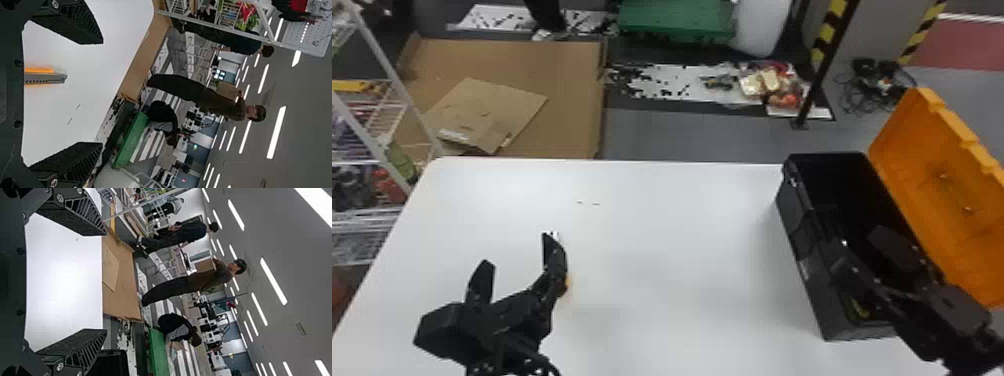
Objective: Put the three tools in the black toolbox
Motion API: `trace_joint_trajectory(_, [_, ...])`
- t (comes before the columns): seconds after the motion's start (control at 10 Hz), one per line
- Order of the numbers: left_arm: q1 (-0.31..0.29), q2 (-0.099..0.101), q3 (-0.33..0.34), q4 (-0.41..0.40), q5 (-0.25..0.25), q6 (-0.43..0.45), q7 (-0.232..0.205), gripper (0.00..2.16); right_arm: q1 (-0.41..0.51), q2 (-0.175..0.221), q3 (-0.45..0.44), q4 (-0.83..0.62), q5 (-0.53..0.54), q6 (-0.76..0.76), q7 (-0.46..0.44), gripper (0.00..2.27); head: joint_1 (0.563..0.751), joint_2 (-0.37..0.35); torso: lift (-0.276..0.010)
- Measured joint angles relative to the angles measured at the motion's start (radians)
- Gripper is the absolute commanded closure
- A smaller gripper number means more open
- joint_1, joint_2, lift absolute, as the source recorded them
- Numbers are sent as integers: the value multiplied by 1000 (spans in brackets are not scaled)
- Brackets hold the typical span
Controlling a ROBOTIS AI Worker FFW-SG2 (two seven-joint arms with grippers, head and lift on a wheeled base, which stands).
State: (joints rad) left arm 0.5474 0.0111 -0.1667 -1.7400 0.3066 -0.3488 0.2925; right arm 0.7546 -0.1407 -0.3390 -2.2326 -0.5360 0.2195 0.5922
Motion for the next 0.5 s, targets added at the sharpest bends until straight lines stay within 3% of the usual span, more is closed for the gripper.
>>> trace_joint_trajectory(0.2, [-11,5,-17,39,6,-36,55,87,-7,-9,-1,10,-9,-4,3,134,695,-46,-55])
trace_joint_trajectory(0.3, [-18,7,-17,58,17,-42,61,87,-9,-11,-3,14,-13,-9,7,134,695,-42,-55])
trace_joint_trajectory(0.4, [-26,10,-15,75,36,-42,35,87,-9,-11,-7,17,-15,-15,9,134,695,-44,-55])
trace_joint_trajectory(0.5, [-34,22,-6,86,62,-23,-24,87,-8,-11,-11,19,-17,-22,12,134,695,-52,-55])
